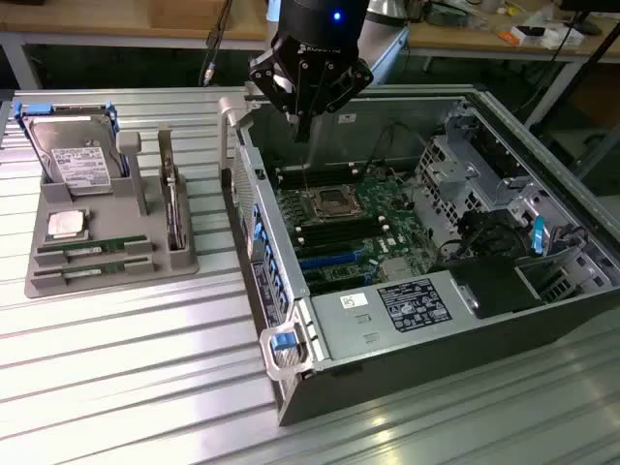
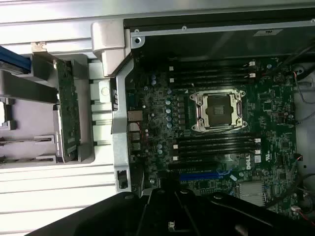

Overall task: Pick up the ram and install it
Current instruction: 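Reach for the ram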

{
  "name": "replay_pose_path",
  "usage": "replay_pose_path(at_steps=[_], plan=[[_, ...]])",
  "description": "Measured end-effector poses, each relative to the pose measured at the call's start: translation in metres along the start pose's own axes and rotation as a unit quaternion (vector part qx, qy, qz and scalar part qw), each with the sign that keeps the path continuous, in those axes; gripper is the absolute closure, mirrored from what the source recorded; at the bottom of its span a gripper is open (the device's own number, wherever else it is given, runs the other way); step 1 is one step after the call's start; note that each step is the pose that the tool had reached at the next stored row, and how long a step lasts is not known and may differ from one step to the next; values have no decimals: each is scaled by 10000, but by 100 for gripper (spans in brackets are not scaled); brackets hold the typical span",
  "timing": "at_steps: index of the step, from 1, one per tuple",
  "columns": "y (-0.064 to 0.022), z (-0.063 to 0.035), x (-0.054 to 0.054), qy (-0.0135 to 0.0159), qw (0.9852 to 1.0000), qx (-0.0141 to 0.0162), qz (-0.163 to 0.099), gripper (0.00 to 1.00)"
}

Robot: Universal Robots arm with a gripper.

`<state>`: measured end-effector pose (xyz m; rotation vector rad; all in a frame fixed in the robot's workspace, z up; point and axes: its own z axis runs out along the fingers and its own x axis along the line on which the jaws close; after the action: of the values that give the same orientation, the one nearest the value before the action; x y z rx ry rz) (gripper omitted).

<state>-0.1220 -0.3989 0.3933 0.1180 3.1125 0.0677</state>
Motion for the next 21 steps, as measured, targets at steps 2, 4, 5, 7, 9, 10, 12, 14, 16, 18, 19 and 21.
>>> replay_pose_path(at_steps=[2,4,5,7,9,10,12,14,16,18,19,21], plan=[[0,0,0,0,10000,0,0,89],[0,0,0,0,10000,0,0,89],[0,0,0,0,10000,0,0,89],[0,0,1,0,10000,0,0,89],[-7,-3,84,-6,10000,-1,-1,89],[-13,-5,166,-11,10000,0,0,89],[-30,-11,395,-16,10000,-1,-1,89],[-48,-18,628,-22,10000,-1,-1,89],[-63,-24,835,-30,10000,-2,-1,89],[-70,-26,924,-35,10000,-3,-2,89],[-76,-28,995,-38,10000,-3,-2,89],[-87,-32,1141,-44,10000,-3,-3,89]])
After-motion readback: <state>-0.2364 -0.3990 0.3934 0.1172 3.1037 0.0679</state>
